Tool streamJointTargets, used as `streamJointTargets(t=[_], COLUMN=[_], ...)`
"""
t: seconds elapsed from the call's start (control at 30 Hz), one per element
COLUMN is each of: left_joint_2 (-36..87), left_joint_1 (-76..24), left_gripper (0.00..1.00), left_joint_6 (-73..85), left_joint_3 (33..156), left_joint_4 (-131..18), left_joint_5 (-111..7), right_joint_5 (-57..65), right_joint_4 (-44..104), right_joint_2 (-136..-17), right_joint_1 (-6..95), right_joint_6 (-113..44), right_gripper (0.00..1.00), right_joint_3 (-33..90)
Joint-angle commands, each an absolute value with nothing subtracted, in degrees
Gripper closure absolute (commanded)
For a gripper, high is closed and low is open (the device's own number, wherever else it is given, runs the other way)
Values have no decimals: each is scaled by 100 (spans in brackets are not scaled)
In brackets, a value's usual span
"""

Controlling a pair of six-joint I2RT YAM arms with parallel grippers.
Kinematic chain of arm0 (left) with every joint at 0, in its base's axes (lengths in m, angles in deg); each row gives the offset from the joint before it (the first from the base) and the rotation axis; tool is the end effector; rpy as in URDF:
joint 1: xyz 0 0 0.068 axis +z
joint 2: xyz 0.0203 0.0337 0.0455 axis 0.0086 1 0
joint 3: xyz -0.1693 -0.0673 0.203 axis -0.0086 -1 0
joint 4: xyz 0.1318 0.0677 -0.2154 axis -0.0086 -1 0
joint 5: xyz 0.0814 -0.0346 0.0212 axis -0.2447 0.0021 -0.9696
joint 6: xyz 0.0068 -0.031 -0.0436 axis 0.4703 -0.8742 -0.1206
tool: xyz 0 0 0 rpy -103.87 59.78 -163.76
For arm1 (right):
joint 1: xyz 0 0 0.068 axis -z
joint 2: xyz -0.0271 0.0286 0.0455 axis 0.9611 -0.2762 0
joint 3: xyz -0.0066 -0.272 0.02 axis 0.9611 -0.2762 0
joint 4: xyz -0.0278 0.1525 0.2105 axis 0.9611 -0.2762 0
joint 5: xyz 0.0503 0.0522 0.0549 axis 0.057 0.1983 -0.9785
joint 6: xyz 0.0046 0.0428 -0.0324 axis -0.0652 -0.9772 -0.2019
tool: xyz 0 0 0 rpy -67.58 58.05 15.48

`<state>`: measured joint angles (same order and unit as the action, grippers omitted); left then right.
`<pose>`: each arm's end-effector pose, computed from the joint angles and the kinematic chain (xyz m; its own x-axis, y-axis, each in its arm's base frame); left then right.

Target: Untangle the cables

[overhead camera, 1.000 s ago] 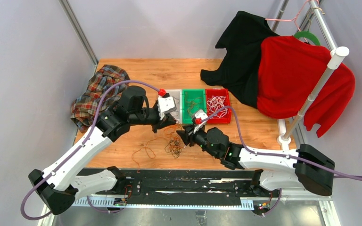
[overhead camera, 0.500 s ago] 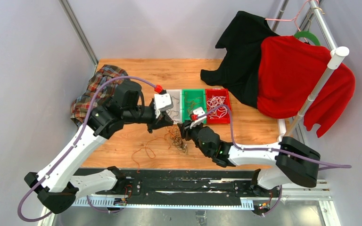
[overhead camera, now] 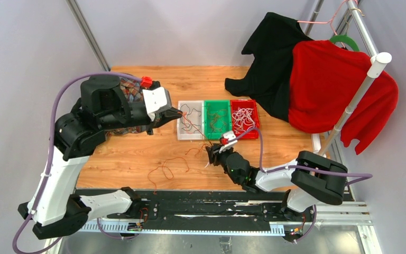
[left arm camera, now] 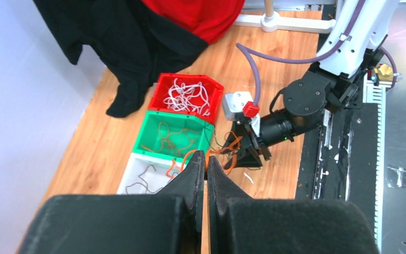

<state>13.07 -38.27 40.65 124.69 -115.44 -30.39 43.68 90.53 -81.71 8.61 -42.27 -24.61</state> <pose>0.1083 -0.1097 0.5184 0.1442 0.3275 -0.9338 0.9336 0.2677 0.2381 0.1290 0.2366 0.1774 -0.1690 0.1530 -0.9737 -0.5289 0.8195 0.2206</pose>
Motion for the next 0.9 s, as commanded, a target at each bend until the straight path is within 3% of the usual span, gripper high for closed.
streamJointTargets(t=[0.0,0.47,0.87], left_joint_2=[1431,2274,2323], left_joint_1=[-3853,-3853,-3853], left_gripper=[100,100,99], left_joint_6=[4286,4731,4926], left_joint_3=[12927,15234,15094], left_joint_4=[-11726,-11631,-11078], left_joint_5=[-3328,-4394,-4685], right_joint_5=[4626,4817,4643], right_joint_4=[9412,8682,7696], right_joint_2=[-8066,-7597,-6123], right_joint_1=[781,285,-83], right_joint_6=[-4532,-5120,-4681], right_gripper=[62,61,49], right_joint_3=[-2802,-3611,-3703])
